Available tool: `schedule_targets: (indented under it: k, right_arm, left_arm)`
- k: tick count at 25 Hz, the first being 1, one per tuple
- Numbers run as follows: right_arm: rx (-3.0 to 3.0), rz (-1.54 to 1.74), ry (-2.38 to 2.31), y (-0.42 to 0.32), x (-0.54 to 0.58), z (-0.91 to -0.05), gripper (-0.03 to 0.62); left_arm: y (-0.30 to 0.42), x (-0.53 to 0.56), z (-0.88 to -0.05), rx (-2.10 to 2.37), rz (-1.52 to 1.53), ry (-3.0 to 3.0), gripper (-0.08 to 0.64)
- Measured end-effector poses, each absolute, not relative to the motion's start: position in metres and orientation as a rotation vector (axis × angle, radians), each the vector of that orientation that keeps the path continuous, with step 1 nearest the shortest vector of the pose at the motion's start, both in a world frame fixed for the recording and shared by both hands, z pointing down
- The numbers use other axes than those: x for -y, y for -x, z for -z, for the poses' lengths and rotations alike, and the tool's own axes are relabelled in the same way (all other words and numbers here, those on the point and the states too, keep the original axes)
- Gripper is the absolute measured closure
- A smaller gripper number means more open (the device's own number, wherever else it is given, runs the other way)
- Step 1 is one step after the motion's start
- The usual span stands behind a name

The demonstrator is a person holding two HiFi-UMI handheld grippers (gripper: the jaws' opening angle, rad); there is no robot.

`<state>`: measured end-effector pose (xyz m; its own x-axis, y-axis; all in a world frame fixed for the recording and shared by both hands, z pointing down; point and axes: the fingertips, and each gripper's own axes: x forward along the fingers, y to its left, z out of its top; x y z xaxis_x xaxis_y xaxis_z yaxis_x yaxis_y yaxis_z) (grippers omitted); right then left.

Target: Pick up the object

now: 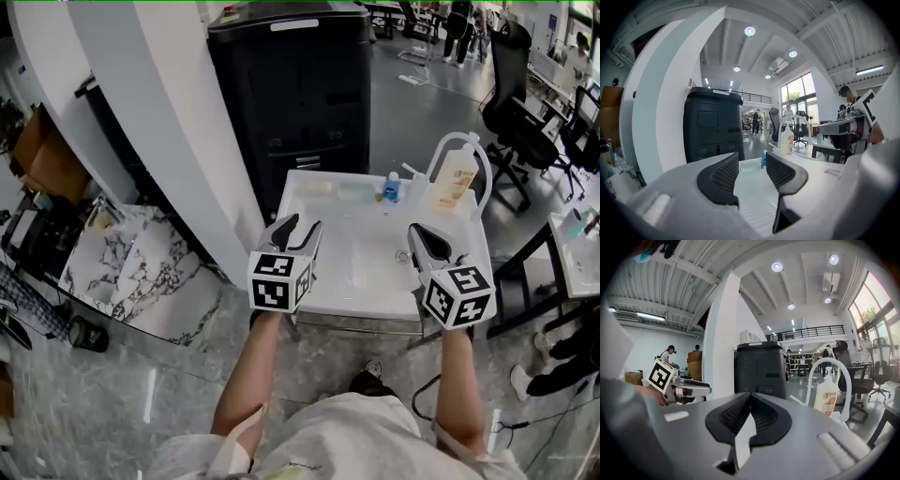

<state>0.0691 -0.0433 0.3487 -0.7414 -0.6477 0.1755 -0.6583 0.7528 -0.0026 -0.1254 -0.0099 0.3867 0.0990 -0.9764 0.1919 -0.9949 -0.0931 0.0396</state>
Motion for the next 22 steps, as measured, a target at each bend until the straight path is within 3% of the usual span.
schedule_targets:
  k: [22]
  right_arm:
    - [2.844,-0.167,-1.042,-0.088,0.211,-0.348,0.589]
  left_arm:
    - [0.110,0.162,-0.383,2.040,-0.245,-2.169,0.371]
